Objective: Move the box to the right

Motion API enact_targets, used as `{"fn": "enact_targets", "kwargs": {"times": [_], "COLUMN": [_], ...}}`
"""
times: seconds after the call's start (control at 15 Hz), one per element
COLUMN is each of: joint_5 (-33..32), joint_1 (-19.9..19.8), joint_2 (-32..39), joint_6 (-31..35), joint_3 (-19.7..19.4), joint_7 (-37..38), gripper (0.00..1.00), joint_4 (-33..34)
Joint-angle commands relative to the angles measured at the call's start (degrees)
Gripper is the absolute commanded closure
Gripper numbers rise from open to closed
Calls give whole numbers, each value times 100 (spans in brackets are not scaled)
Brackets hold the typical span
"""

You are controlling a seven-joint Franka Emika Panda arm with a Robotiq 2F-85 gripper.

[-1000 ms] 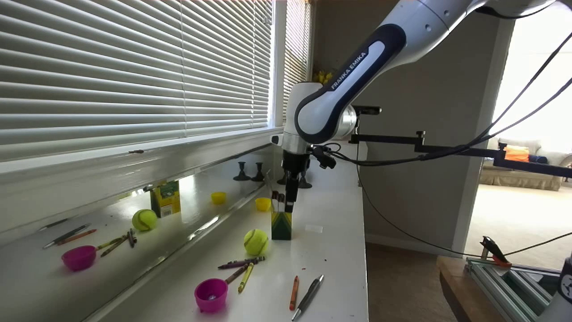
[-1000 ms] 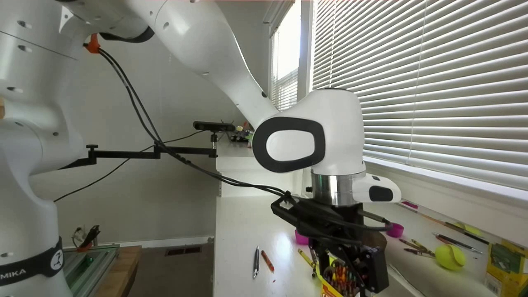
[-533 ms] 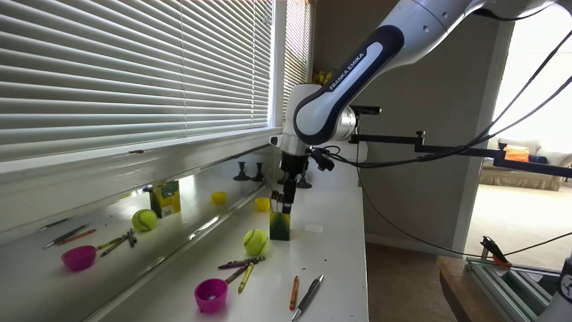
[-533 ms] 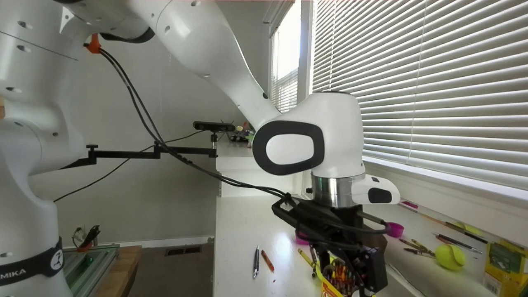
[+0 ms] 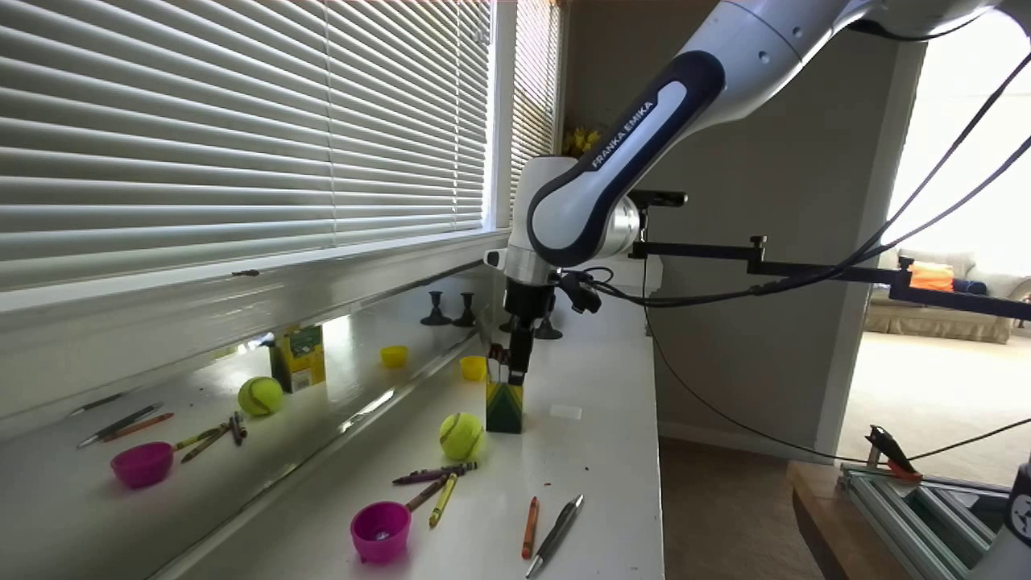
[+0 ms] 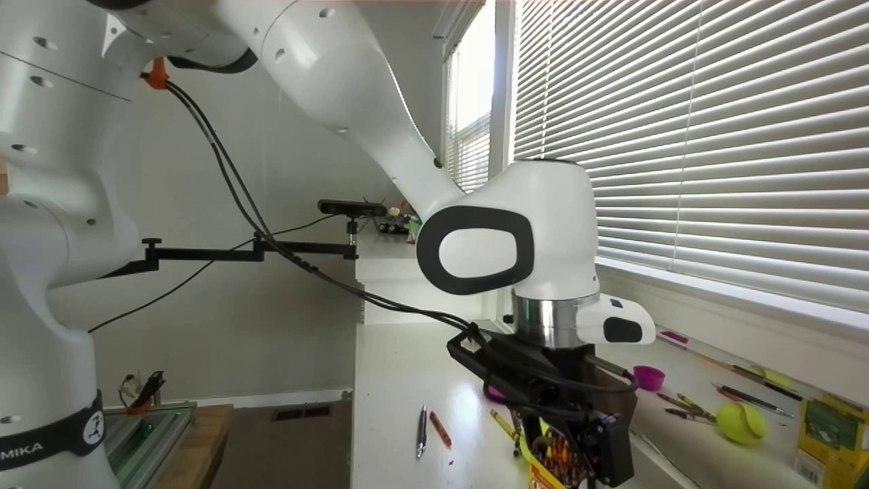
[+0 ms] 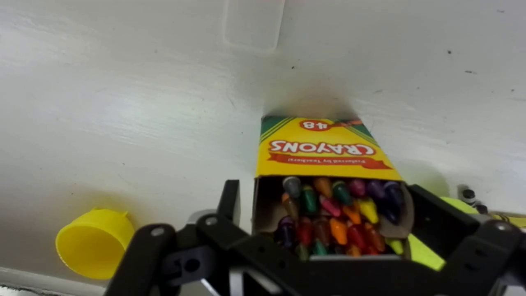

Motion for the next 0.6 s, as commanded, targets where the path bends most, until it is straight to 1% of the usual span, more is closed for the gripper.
{"fn": "enact_targets", "kwargs": {"times": [0.0,0.27,0.33,0.53], "joint_5": [-14,43,-87,-151], "joint_1": [-13,-38,25,53], "joint_2": [143,-93,-188,-419], "joint_6": [64,-72,-96,-102], "joint_3": [22,64,-14,-61], "joint_7": [255,227,360,436], "gripper": [0,0,0,0], "joint_4": [139,34,-15,-111]}}
